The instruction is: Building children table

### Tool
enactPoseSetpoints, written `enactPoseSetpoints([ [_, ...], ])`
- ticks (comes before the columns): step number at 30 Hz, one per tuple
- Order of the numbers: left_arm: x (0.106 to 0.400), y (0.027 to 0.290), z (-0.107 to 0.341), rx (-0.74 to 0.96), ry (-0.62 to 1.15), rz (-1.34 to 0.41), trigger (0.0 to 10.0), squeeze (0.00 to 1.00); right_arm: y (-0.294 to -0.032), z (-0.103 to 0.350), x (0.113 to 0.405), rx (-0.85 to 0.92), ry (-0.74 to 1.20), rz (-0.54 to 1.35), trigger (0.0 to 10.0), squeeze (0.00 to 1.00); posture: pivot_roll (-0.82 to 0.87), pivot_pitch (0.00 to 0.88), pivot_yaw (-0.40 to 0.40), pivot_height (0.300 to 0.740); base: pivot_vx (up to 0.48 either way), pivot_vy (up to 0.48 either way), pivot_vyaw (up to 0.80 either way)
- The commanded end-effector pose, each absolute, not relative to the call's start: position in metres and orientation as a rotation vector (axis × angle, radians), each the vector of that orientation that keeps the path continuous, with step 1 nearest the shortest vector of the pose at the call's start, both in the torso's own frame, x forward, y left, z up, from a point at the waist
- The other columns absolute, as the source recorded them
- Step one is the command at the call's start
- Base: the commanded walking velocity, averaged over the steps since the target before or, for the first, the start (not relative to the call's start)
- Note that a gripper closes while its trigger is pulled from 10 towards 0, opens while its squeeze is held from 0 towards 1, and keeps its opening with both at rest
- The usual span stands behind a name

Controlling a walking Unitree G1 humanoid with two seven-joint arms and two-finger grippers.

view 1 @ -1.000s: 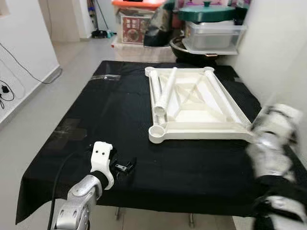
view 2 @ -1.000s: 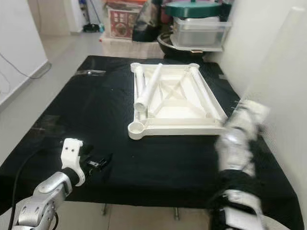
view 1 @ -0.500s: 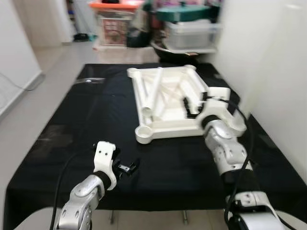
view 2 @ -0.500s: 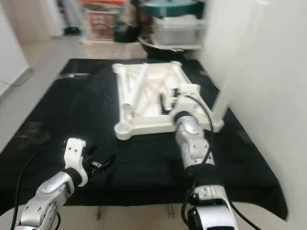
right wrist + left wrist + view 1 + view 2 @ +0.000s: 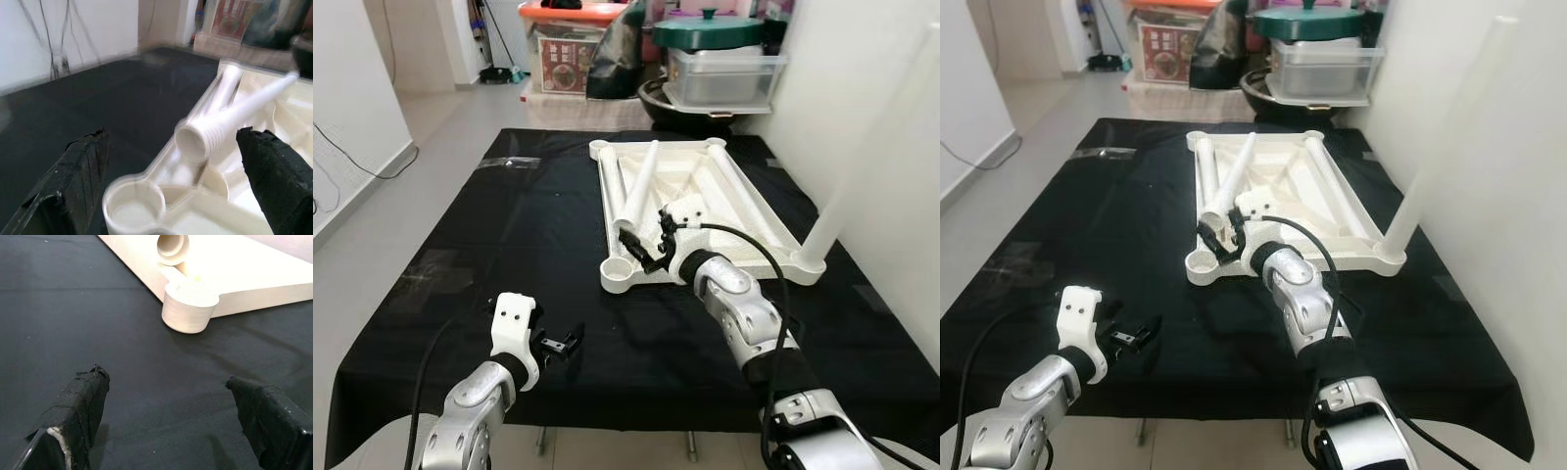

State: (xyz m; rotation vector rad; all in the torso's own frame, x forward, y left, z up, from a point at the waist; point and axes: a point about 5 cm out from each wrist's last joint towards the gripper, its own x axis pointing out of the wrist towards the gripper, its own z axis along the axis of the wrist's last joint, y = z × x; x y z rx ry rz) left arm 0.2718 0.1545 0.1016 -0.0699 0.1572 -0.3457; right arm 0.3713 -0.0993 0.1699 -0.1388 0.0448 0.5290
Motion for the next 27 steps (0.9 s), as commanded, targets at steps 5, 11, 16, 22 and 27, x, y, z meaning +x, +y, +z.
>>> enactPoseSetpoints([
  [5,0.274,0.162,0.102,-0.05,0.157,-0.312,10.0,0.0,-0.113,0.144,0.385,-0.402,0.231,0.58,10.0,0.0,0.1,0.0,-0.067,0.74,0.0,0.0,0.0],
  [11,0.275,0.159,0.102,-0.052,0.153,-0.318,10.0,0.0,-0.116,0.142,0.387,-0.599,0.264,0.679,10.0,0.0,0.1,0.0,-0.08,0.74,0.0,0.0,0.0],
  [16,0.277,0.158,0.103,-0.054,0.148,-0.315,10.0,0.0,-0.119,0.145,0.39,-0.671,0.289,0.697,10.0,0.0,0.11,0.0,-0.089,0.74,0.0,0.0,0.0],
  [22,0.276,0.158,0.104,-0.056,0.144,-0.311,10.0,0.0,-0.116,0.138,0.387,-0.817,0.355,0.813,10.0,0.0,0.13,0.0,-0.099,0.74,0.0,0.0,0.0],
  [27,0.276,0.159,0.104,-0.054,0.143,-0.307,10.0,0.0,-0.11,0.133,0.383,-0.911,0.416,0.898,10.0,0.0,0.14,0.0,-0.108,0.74,0.0,0.0,0.0],
])
